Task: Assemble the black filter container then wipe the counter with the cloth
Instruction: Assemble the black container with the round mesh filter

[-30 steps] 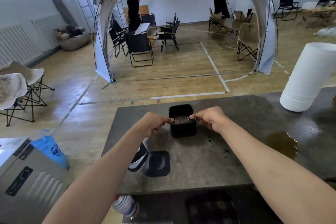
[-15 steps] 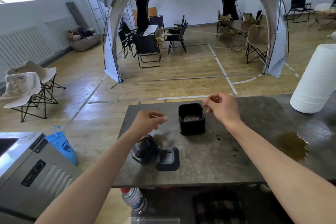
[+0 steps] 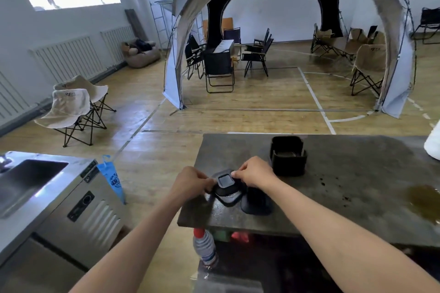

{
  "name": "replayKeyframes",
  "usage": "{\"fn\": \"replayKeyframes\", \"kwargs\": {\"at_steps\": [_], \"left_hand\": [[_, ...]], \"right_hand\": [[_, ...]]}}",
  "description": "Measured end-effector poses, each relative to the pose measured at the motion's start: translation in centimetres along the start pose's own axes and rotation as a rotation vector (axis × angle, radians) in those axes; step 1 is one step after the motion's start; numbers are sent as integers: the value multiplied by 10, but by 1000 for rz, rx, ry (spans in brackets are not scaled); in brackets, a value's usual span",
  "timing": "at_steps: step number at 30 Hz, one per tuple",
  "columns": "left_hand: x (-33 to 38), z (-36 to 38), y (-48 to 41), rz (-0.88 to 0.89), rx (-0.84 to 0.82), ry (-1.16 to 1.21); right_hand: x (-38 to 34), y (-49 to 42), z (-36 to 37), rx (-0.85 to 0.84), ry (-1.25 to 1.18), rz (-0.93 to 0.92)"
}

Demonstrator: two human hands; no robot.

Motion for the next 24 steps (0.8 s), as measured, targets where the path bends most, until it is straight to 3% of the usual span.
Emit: {"fn": "replayKeyframes", "kwargs": {"at_steps": [4,9,17,20,24], "left_hand": [[-1,2,-3,11,12,26],[16,-1,-6,33,-13,264],[91,-2,-7,392,-2,833],[118,10,-17,425,-28,905],[142,32,-33,346,-124,849]], "right_hand": [[-1,-2,0,54,-47,15],[-8,13,-17,70,-395,-41],[-12,51,-86,130,-735,-361],[6,57,-111,219,-699,-338],[43,53,-130,301,-577,-277]]}}
Point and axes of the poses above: each hand's wrist, its own y-axis away from the middle knuckle, its own z-axis out of the palm, x = y × z, the point moved 2 cm from there along -y, towards the middle knuckle, and after that the axes turned 11 degrees about -x, right-handed, at the moved point
